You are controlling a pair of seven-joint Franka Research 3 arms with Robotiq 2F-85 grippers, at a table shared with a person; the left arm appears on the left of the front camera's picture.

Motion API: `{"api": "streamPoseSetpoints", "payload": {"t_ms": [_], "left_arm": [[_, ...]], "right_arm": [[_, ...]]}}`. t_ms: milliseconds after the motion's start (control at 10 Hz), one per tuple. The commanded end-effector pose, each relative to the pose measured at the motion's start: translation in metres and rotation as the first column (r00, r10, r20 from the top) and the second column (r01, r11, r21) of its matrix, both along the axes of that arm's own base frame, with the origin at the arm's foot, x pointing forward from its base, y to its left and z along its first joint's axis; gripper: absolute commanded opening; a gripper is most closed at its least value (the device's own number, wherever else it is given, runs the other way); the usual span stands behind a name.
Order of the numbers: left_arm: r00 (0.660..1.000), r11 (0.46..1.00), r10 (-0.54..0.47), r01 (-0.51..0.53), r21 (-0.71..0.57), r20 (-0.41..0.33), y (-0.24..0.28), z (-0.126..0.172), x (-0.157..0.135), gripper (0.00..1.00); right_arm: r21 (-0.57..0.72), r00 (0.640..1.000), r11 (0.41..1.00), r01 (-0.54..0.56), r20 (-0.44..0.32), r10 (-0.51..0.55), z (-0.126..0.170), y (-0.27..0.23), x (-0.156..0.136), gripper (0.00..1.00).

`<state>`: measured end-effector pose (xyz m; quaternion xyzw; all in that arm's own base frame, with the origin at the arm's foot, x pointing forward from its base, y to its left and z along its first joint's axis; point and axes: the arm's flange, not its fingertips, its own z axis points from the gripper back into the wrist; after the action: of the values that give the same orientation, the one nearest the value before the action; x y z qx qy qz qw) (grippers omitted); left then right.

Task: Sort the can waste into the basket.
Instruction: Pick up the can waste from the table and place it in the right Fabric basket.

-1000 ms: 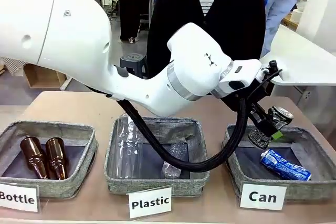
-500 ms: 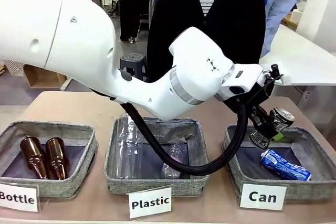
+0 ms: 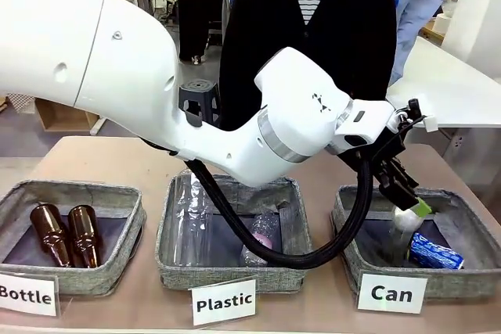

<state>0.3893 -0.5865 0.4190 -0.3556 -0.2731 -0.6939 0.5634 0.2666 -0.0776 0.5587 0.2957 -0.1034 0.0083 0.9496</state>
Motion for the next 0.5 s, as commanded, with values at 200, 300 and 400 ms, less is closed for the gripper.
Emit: {"api": "streamPoseSetpoints", "payload": {"t_ms": [200,300,400], "left_arm": [[1.000,1.000,0.001,-0.001,-0.026,-0.023,0.013,0.006,-0.002,0.89],[1.000,1.000,0.013,-0.013,0.009,-0.026,0.022,0.013,-0.004,0.89],[0.998,0.999,0.036,-0.034,0.035,-0.042,0.038,0.025,-0.006,0.89]], "right_arm": [[-0.005,1.000,1.000,-0.003,-0.001,0.003,0.003,0.001,0.003,1.00],[0.000,1.000,1.000,0.000,0.000,0.000,0.000,0.000,0.000,1.00],[0.028,1.000,1.000,0.009,0.010,-0.009,-0.003,0.002,0.011,1.00]]}}
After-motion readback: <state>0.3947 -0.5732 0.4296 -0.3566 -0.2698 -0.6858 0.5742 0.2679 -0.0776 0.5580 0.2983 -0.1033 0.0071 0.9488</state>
